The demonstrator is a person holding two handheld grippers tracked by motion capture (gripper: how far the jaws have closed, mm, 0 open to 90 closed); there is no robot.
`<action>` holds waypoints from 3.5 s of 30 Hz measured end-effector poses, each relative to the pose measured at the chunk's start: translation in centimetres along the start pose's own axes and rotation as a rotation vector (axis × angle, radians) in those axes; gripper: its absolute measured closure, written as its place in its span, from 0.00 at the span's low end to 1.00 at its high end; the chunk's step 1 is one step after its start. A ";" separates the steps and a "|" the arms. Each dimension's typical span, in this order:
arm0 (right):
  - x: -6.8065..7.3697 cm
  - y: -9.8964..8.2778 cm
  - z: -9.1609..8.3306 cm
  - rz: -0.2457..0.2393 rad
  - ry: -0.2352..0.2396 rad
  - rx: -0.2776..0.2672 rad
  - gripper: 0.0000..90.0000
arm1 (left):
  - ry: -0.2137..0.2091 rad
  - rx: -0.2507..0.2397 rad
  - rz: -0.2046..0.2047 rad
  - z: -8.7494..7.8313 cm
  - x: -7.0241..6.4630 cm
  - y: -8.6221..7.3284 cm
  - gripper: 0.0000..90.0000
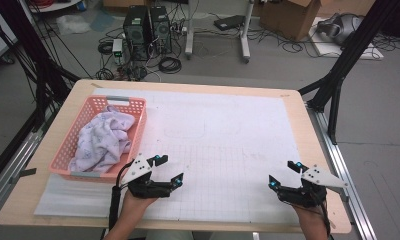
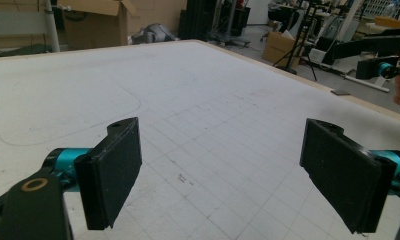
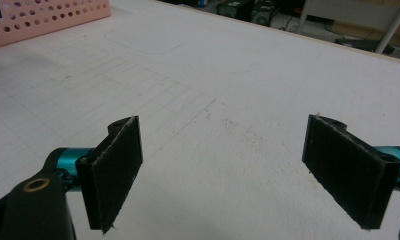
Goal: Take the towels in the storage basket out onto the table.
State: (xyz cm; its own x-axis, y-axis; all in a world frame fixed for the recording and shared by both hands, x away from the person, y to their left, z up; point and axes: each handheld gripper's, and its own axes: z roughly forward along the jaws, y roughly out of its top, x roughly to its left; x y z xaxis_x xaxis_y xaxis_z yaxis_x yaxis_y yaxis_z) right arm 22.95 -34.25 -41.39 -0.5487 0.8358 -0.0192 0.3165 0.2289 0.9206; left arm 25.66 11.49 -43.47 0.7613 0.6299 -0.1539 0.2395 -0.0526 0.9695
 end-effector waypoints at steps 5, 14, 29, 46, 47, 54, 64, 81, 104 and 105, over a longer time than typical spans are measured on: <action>-0.2 0.0 0.1 0.003 0.004 0.002 0.17 | 0.005 0.006 -0.004 0.0 0.1 -0.1 0.19; -0.3 -0.2 0.0 0.006 0.006 0.006 0.17 | 0.011 0.007 -0.013 0.1 0.1 -0.2 0.19; -0.4 -0.2 -0.1 0.014 0.009 0.002 0.17 | -0.001 0.011 -0.006 0.0 -0.3 -0.1 0.19; -0.3 -0.4 -0.1 0.012 0.010 0.011 0.17 | -0.008 0.016 -0.002 0.2 -0.3 -0.1 0.20; -0.3 -0.4 -0.1 0.013 0.012 0.010 0.17 | -0.008 0.016 -0.002 0.2 -0.3 -0.1 0.20; -0.3 -0.4 -0.1 0.014 0.012 0.014 0.17 | -0.008 -0.001 0.005 0.0 -0.5 0.4 0.20; -0.3 -0.4 -0.1 0.015 0.012 0.013 0.17 | 0.004 -0.020 -0.004 -0.4 -0.2 1.0 0.20; -0.4 -0.4 -0.1 0.016 0.013 0.010 0.17 | -0.027 -0.040 0.004 -1.2 -0.7 3.4 0.20; -0.4 -0.4 -0.1 0.023 0.017 0.007 0.17 | 0.071 -0.079 -0.006 -4.2 2.5 7.7 0.20; -0.4 -0.4 -0.1 0.023 0.017 0.006 0.17 | 0.080 -0.080 -0.008 -4.3 2.8 7.7 0.20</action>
State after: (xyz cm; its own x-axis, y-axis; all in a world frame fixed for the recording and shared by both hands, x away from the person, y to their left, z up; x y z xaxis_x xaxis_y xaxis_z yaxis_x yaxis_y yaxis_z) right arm 23.00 -34.73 -41.77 -0.5547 0.8320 0.0088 0.3342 0.2130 0.9181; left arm 27.04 16.20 -35.57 0.7082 0.6900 -0.1496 0.1942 0.0134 0.9809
